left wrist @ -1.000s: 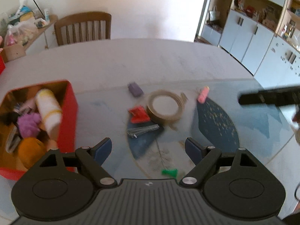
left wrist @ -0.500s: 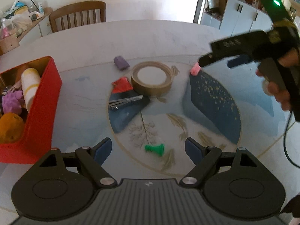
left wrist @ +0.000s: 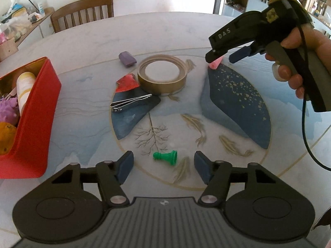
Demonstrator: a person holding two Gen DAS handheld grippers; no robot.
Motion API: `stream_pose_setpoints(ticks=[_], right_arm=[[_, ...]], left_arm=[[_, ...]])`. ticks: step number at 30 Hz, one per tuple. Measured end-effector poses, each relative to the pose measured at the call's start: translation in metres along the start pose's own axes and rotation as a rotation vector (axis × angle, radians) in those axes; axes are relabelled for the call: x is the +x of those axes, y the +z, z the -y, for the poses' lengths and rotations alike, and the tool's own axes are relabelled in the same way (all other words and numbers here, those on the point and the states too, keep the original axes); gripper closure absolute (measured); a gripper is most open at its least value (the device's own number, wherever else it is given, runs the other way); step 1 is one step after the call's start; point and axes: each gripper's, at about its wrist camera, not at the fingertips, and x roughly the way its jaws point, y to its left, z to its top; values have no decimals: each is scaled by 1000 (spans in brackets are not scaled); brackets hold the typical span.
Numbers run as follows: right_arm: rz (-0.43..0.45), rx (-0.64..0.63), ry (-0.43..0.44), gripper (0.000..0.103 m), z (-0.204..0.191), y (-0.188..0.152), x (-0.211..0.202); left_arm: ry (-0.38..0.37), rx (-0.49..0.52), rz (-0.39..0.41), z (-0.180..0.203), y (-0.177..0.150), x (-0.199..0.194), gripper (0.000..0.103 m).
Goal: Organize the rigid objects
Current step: 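Close right tool on the pink stick while left tool closes on the green piece, then carry the green piece and pink stick over the red tin with both tools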
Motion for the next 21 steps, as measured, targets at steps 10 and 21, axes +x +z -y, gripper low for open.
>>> stream_pose_setpoints(ticks=[10, 21], right_arm=[[6, -27, 20, 83, 1, -4, 0], [44, -76, 63, 88, -2, -18, -16]], left_arm=[[14, 26, 7, 4, 2, 0, 64], [22, 23, 3, 4, 5, 1, 78]])
